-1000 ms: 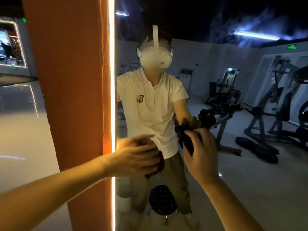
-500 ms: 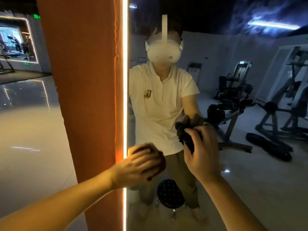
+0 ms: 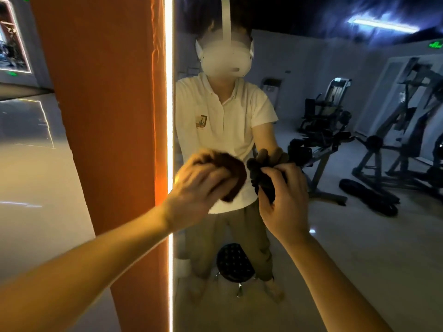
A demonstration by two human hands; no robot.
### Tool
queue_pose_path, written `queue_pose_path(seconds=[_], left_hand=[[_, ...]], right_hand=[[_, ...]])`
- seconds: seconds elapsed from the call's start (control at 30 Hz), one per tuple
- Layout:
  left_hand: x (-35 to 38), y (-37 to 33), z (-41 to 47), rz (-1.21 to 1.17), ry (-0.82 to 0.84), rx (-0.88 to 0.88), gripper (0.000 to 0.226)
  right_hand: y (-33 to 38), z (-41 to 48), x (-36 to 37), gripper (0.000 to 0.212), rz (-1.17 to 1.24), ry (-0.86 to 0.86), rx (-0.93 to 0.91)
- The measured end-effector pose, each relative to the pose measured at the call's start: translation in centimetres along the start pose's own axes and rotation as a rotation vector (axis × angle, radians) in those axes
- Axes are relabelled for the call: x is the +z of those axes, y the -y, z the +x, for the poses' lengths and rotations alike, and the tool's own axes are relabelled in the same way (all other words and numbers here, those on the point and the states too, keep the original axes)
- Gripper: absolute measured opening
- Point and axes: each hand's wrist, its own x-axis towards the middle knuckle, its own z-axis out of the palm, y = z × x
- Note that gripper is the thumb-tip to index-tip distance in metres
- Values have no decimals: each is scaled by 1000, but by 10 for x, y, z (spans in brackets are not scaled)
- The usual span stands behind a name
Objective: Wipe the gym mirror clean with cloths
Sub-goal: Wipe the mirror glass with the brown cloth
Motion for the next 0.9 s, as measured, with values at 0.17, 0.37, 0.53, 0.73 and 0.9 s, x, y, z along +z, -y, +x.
queue_pose_path(seconds=[0.17, 0.37, 0.53, 0.73, 0.9], left_hand=[[20, -53, -116, -26, 562, 509, 53], [15, -8, -50, 146, 137, 375, 42], [4, 0, 30, 77, -260, -272, 53], [68, -97, -90, 142, 138, 169, 36], [45, -42, -47, 467, 29, 130, 29]], right_hand=[[-10, -21, 1, 29, -3, 51, -36], [-22, -27, 1, 32, -12, 71, -99], [-34, -15, 3, 34, 74, -77, -167], [-56, -46, 15, 39, 71, -113, -287], [-70, -58, 28, 41, 17, -83, -439]])
